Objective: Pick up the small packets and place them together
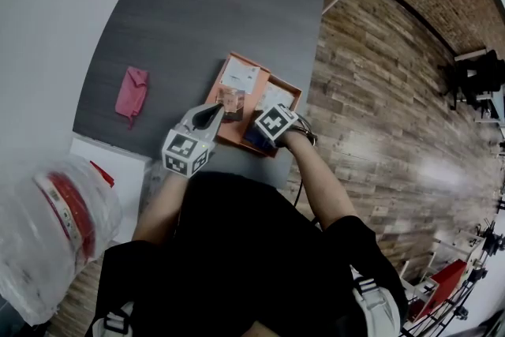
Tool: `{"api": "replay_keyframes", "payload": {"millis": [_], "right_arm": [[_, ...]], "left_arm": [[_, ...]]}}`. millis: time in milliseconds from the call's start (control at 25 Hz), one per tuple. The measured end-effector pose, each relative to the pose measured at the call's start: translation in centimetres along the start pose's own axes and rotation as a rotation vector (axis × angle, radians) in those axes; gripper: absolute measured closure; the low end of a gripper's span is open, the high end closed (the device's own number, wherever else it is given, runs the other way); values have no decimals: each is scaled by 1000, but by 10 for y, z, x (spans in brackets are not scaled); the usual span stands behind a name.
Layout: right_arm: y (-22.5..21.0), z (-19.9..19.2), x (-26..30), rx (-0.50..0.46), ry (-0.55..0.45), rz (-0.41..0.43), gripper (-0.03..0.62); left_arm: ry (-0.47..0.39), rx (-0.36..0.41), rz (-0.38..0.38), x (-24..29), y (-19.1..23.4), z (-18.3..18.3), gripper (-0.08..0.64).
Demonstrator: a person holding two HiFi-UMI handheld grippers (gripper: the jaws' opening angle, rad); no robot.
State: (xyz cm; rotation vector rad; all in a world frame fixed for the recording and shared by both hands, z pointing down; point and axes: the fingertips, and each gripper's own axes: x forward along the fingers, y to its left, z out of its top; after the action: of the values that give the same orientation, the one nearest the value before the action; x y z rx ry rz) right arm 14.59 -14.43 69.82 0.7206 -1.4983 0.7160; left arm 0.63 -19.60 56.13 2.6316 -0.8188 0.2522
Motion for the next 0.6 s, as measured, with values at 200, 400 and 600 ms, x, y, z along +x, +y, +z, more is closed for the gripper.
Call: {"api": "replay_keyframes", "payload": {"millis": [200,400,600], "right_arm": [[8,10,-21,108,-195,153,575],[-3,7,-43,167,-296,163,577],[-8,11,-67,164,-374,142,577]], "left_arm": [[11,6,2,-2,3,-2,561],[16,13,-2,-1,3,-3,561],[19,22,-6,0,0,0,561]]}}
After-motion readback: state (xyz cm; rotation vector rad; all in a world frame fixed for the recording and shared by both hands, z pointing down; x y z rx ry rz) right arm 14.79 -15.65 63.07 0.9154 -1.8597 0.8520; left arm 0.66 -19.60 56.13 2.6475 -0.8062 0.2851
